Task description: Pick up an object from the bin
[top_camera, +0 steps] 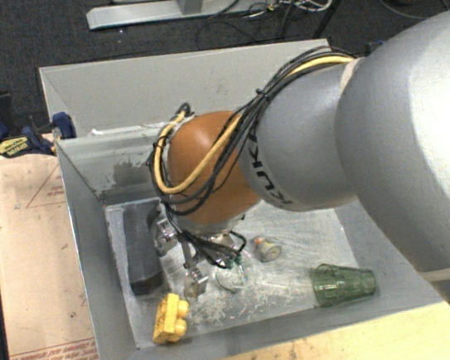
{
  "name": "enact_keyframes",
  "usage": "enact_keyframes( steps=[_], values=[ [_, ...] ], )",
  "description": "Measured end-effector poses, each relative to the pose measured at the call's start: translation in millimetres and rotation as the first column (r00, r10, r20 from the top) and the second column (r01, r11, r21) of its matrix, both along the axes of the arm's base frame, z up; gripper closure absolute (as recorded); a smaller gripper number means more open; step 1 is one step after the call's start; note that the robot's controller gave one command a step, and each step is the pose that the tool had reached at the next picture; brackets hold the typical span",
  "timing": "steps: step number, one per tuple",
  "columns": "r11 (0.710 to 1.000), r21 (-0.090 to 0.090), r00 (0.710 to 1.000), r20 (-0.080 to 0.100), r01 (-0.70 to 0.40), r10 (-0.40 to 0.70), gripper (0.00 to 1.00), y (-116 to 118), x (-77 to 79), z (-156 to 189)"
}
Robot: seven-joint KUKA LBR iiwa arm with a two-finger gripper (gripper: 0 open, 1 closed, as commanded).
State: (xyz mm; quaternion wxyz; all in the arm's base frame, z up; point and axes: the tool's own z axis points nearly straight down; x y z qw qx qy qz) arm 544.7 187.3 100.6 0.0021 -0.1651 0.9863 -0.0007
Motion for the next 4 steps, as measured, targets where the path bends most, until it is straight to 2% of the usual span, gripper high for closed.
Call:
enact_keyframes(
  steps=[1,2,3,4],
  values=[
    [0.978,-0.008,0.978,-0.004,-0.207,0.207,0.0,29.6,0.1,-0.4],
    [0.948,-0.022,0.948,-0.002,-0.318,0.319,0.0,41.0,6.9,3.5],
    [0.752,-0.006,0.752,-0.017,-0.659,0.659,1.0,30.4,-60.6,8.1],
    [0.752,-0.005,0.752,-0.017,-0.66,0.659,1.0,30.4,-60.5,8.2]
  ],
)
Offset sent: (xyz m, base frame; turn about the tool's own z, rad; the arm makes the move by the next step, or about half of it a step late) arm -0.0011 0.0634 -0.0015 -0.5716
